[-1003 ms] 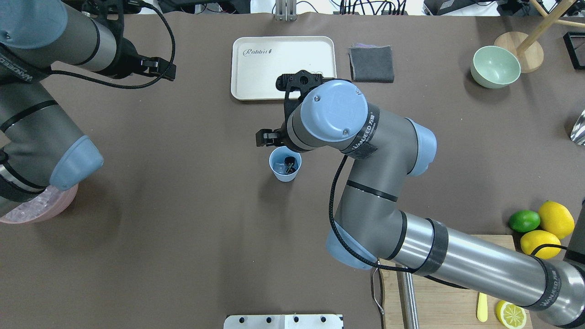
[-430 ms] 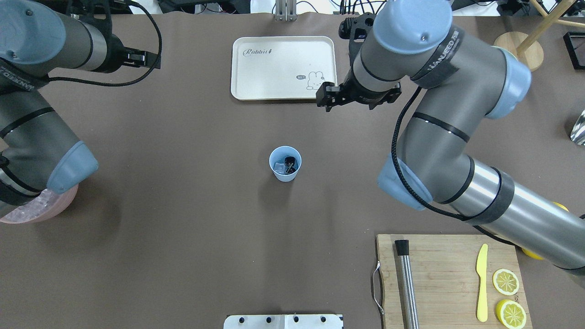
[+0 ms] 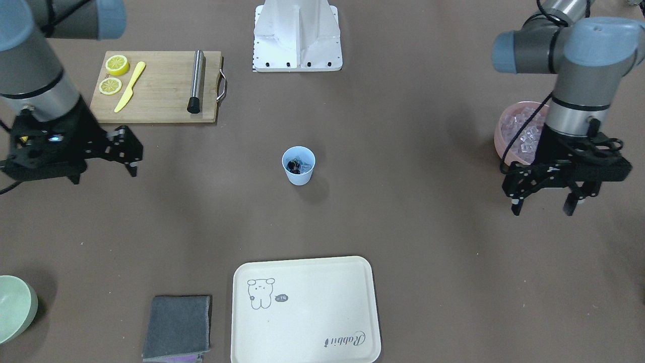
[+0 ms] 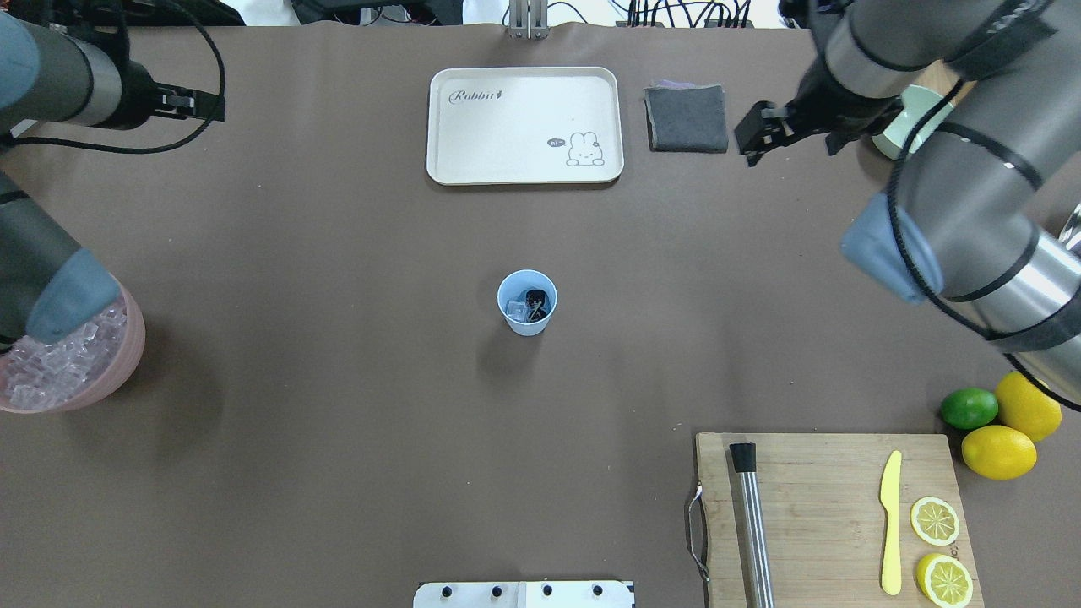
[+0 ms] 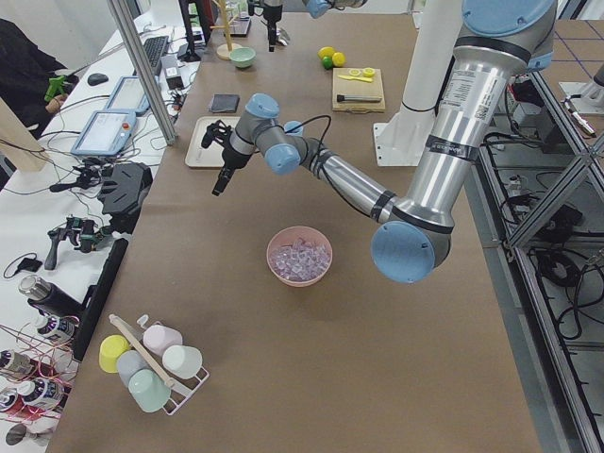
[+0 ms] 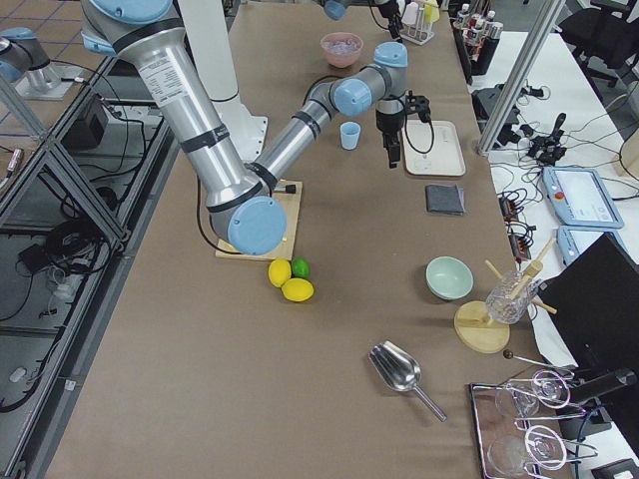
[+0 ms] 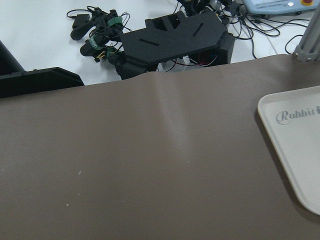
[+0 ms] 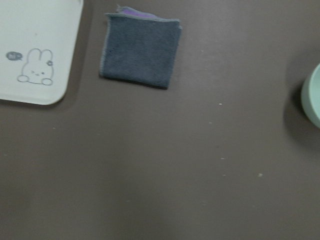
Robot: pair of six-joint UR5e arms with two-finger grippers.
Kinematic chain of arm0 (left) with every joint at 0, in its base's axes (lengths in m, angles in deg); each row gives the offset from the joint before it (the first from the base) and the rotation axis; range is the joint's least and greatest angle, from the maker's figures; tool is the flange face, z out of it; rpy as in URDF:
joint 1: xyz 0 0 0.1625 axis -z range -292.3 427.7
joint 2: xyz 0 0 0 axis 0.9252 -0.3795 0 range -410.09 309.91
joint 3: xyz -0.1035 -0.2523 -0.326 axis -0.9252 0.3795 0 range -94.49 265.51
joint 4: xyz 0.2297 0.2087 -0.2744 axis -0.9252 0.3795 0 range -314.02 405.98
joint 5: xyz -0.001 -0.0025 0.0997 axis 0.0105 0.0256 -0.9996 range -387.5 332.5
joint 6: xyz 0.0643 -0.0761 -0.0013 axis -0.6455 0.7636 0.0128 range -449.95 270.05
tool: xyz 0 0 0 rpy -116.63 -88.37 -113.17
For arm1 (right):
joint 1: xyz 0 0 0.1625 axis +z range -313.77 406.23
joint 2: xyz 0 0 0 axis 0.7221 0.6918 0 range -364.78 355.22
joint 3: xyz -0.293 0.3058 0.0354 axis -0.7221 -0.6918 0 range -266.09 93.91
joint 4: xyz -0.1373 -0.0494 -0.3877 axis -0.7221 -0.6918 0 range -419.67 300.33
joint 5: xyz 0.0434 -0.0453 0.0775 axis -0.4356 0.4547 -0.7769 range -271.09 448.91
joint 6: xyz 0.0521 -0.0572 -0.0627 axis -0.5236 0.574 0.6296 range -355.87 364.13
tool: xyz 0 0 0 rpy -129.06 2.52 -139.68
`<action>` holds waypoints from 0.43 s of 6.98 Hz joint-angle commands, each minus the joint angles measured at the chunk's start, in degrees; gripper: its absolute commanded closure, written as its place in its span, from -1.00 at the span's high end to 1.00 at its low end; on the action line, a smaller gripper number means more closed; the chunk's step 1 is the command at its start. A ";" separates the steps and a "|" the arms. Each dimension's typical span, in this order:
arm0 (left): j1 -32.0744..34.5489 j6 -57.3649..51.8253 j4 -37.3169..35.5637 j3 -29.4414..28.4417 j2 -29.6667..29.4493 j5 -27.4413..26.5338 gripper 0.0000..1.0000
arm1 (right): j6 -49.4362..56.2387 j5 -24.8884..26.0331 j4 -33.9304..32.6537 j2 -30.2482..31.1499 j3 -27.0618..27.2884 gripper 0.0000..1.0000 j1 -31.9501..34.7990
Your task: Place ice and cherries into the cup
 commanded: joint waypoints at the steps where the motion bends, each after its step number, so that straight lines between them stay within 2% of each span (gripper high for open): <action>1: 14.60 -20.19 -10.20 -0.01 2.46 14.87 0.95 | 18.13 -4.08 -8.41 7.04 0.08 0.99 10.63; 2: 20.93 -27.42 -14.59 -0.28 3.76 18.57 0.95 | 28.39 -5.13 -13.69 9.93 -0.70 1.00 16.24; 3: 24.13 -32.10 -16.55 -1.76 6.21 22.79 0.95 | 36.76 -9.05 -14.79 12.22 -5.32 1.00 22.30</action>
